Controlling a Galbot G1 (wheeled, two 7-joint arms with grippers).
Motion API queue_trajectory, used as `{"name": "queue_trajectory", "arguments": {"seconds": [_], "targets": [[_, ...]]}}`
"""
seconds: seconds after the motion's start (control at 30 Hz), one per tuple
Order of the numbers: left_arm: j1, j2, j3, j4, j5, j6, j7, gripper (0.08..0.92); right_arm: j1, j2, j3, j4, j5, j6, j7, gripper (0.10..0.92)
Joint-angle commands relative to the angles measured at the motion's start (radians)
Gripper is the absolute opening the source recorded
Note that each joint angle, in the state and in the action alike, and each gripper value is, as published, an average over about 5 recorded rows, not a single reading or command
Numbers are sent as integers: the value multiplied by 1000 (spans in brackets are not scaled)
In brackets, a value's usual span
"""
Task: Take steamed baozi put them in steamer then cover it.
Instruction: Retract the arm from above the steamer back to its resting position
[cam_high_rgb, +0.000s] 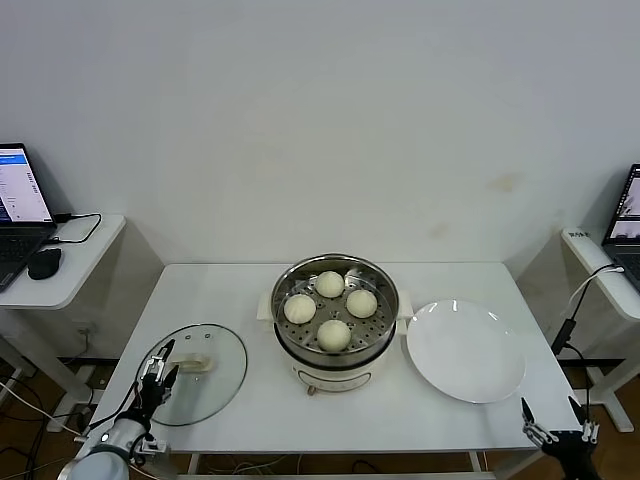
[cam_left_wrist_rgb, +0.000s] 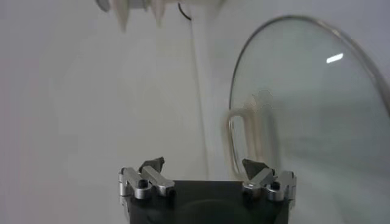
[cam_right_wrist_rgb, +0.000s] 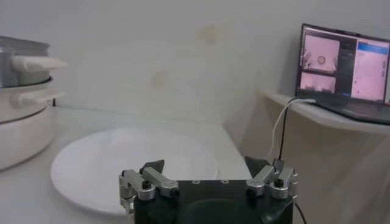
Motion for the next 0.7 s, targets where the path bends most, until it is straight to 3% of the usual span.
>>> {"name": "queue_trajectory", "arguments": {"seconds": [0.03,0.57,0.7], "targets": [[-113,-2,17,77,33,-7,6,823,-9,13,6,-8,-20,3,-1,823],[-171,-33,42,167,-37,-53,-13,823,-6,19,-12,-34,-45,8,-5,823],[-169,-36,41,175,-57,-59,-18,770,-4,20,-19,-37,-49,8,-6,823]]}}
